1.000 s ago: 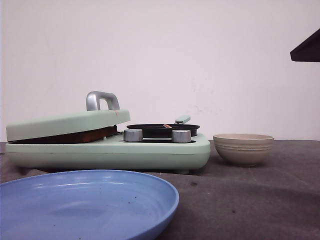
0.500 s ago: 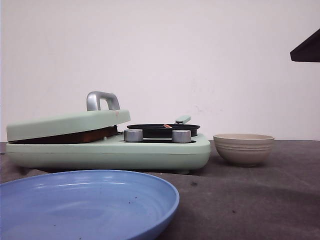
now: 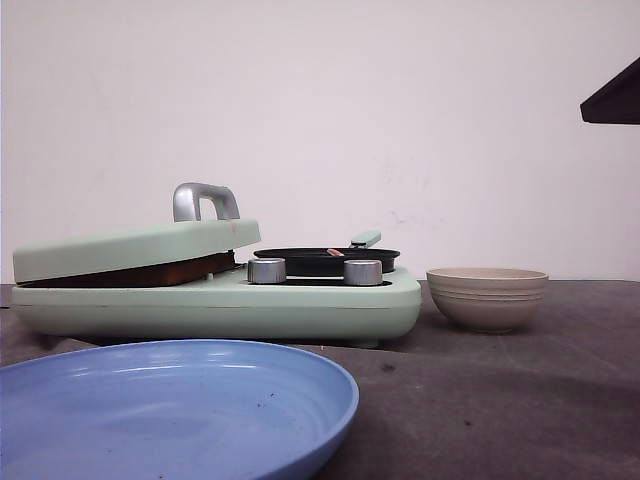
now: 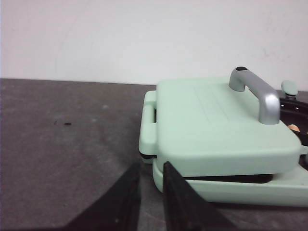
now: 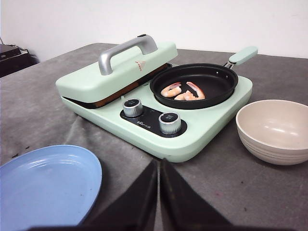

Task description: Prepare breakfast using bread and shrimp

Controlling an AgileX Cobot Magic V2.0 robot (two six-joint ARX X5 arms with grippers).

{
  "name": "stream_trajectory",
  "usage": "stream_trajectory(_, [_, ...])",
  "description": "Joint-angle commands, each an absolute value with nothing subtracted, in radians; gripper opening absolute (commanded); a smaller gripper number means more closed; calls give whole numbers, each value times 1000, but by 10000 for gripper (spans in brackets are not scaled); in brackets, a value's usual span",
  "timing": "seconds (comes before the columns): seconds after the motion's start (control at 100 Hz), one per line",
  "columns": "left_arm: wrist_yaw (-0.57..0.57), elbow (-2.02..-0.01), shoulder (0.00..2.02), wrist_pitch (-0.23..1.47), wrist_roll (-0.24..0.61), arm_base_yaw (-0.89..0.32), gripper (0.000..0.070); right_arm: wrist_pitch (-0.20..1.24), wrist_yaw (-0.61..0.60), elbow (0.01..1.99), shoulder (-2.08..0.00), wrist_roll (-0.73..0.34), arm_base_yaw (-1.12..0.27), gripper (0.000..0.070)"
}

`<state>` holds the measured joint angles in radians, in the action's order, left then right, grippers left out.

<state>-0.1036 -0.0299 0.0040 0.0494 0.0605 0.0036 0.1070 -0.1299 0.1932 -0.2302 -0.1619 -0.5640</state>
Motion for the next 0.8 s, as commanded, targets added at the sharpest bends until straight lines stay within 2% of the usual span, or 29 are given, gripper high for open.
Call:
stream_trajectory(0.0, [-109,-14,3,46,49,5,1,98,-130,196,-231,-172,-573,0])
stream_trajectory(0.19, [-111,-14,3,188,38,5,1,98,-130,196,-231,-172,-573,0])
stream_trajectory(0.79, [-112,-14,3,183,35,2,0,98,-130,196,-231,-172,-573,0])
